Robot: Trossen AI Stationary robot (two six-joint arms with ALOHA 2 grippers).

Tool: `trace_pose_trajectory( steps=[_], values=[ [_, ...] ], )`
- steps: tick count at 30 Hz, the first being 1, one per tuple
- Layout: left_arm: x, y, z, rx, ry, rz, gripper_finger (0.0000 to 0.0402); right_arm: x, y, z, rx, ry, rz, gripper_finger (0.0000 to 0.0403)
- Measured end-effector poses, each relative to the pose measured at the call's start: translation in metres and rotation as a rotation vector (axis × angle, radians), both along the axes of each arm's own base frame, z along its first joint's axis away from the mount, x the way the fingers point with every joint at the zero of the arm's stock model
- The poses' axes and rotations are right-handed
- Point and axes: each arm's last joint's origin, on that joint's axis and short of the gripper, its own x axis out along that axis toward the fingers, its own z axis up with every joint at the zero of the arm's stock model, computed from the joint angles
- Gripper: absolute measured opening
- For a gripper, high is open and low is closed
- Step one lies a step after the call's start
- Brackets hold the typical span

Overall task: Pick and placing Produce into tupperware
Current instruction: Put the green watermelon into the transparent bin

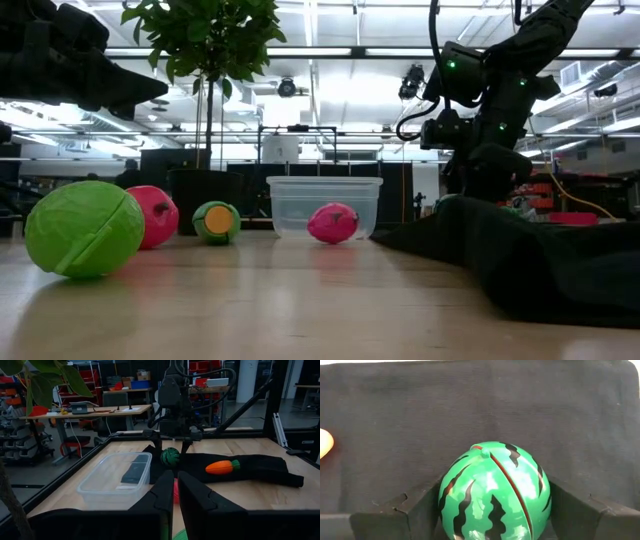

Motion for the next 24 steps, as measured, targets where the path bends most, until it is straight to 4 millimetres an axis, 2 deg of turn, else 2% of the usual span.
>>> trace_pose_trajectory(
  steps=[8,13,24],
  values=[
    [0.0,0.0,0.0,0.0,0.0,0.0,0.004,0.004,-0.001,0.006,-0.004,-0.017,0.003,0.0315],
    [0.0,0.0,0.0,0.0,0.0,0.0,0.0036,0.017,-0.003,0.026,-0.023,-0.041,0.032,0.0314],
    [0.0,0.0,0.0,0.0,0.0,0.0,0.0036,0.043,-0.009,0.088,-0.113,-0.087,0.082,0.0314]
  ],
)
